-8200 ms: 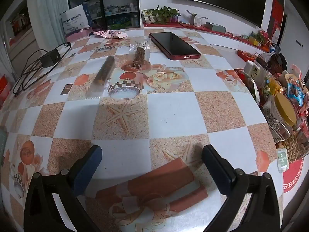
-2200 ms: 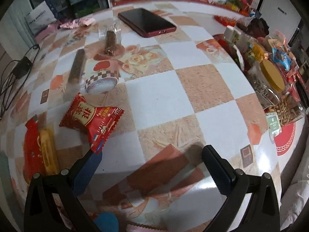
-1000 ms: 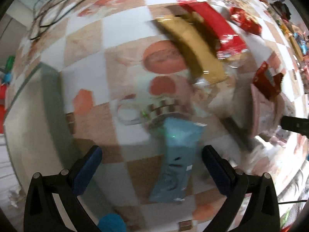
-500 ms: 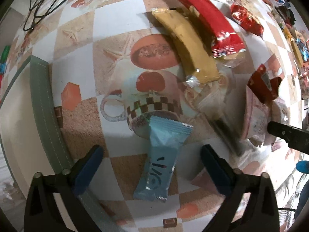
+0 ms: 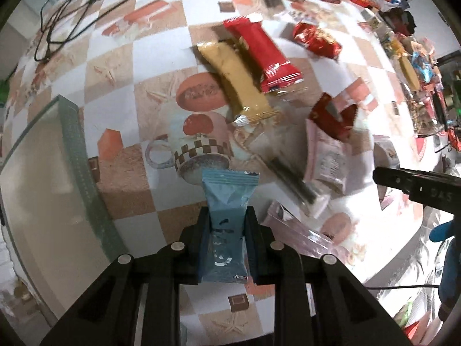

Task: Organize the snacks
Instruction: 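Carry both packets to the white tray and open both grippers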

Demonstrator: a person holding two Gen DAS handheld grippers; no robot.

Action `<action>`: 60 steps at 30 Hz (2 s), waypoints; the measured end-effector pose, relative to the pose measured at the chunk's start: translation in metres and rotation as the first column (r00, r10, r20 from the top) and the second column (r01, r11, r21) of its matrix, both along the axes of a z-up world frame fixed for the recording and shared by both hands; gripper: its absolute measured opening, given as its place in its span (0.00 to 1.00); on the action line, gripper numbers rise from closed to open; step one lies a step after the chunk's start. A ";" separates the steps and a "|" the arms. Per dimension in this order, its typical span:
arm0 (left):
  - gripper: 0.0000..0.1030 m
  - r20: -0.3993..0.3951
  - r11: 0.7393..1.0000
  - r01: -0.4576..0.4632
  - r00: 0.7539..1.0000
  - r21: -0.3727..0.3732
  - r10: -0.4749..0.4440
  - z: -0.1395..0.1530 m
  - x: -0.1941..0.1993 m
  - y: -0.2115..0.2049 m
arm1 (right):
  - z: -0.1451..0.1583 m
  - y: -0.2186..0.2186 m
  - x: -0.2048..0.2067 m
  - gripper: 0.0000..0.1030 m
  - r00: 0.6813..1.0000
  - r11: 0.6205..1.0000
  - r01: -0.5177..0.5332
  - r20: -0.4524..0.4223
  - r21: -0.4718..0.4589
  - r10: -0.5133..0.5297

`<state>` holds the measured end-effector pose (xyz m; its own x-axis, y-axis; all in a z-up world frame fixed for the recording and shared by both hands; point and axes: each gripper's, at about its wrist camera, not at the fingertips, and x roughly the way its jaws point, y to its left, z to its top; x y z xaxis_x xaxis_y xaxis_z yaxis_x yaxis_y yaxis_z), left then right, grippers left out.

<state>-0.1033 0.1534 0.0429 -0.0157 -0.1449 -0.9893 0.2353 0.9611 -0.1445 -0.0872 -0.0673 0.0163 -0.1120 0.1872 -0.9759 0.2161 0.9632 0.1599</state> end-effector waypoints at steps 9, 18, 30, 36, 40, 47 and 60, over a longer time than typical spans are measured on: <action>0.24 0.067 0.999 0.003 0.998 -0.042 0.000 0.043 -0.004 0.005 | 0.030 0.018 -0.014 0.39 0.999 0.998 -0.035 0.032 0.053 0.034; 0.24 0.118 0.995 -0.085 0.989 -0.044 0.089 0.051 -0.001 0.056 | 0.036 0.077 -0.006 0.39 0.987 0.985 -0.151 0.057 0.077 0.147; 0.24 0.126 0.957 -0.292 0.949 -0.001 0.289 0.058 -0.025 0.149 | 0.051 0.196 0.005 0.39 0.915 0.907 -0.400 0.120 0.135 0.386; 0.24 0.084 0.926 -0.378 0.923 0.021 0.375 0.044 -0.044 0.189 | 0.051 0.251 -0.008 0.39 0.867 0.851 -0.498 0.131 0.167 0.481; 0.24 0.055 0.907 -0.421 0.906 0.029 0.419 0.034 -0.055 0.207 | 0.047 0.283 -0.024 0.39 0.829 0.809 -0.560 0.130 0.180 0.544; 0.24 0.008 0.899 -0.435 0.900 0.045 0.435 0.018 -0.065 0.223 | 0.035 0.319 -0.032 0.39 0.798 0.774 -0.602 0.105 0.197 0.594; 0.65 -0.021 0.904 -0.416 0.907 0.097 0.420 -0.002 -0.073 0.234 | 0.010 0.350 -0.052 0.48 0.790 0.767 -0.603 0.030 0.221 0.612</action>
